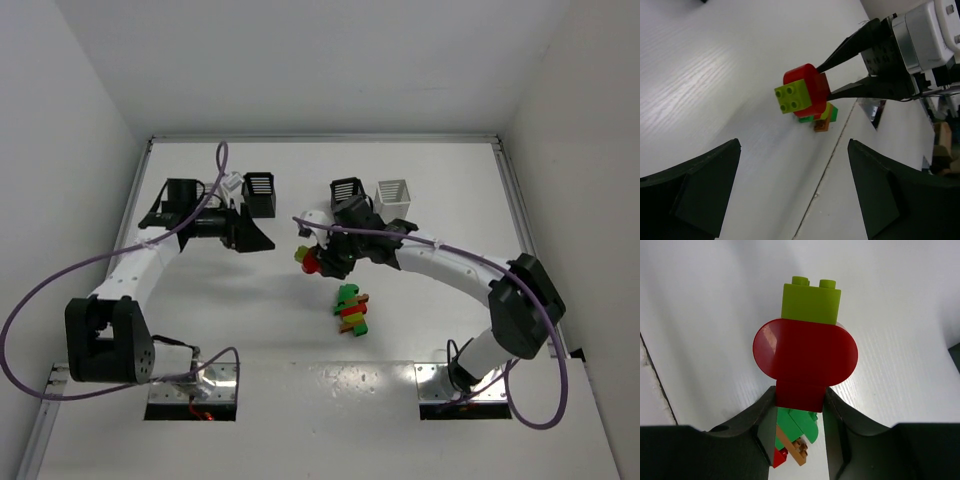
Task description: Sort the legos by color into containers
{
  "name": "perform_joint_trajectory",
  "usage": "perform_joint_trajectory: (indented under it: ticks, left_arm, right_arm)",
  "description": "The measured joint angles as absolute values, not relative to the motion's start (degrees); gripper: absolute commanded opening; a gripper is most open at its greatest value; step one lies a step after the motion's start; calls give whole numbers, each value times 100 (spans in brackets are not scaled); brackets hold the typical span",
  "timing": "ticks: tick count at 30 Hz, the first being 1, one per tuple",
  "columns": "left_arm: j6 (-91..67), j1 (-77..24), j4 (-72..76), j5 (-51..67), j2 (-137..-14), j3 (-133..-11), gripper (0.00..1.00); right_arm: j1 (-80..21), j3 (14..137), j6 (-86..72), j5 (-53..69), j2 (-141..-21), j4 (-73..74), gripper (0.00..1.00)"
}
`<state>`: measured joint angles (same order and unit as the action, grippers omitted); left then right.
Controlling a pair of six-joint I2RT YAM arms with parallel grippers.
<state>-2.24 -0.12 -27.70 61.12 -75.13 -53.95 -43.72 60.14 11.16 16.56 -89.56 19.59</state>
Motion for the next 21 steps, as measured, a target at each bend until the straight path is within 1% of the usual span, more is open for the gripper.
perform_joint_trajectory:
  ticks: [2,7,11,15,17,18,21]
  left_arm:
    - [-456,-152,-2598,6152,-7594,-5323,94]
    - [-862,-196,-2349,6392,-8099,-5297,87]
    - [-1083,-200,-2300,6587,-8514,-5297,87]
    - [-1179,-202,-2300,6761,-8637,-5297,83]
    - [-1236,-202,-2290,6875,-8637,-5297,78]
    - [-1256,-202,-2285,6919,-8637,-5297,73]
    - [-1278,-202,-2263,7035,-8637,-5297,65]
  right_arm:
    - [-4405,6040,1199,1675,-8958,1955,1]
    - [-4600,6313,1321,1708,-9006,1959,0]
    - [-4781,6554,1426,1678,-9061,1942,0]
    - [-4958,6604,1518,1579,-9120,1905,0]
    - [-5024,6606,1546,1503,-9159,1898,0]
    - [-5059,6604,1553,1472,-9179,1896,0]
    - [-5111,6604,1570,1354,-9196,1881,0]
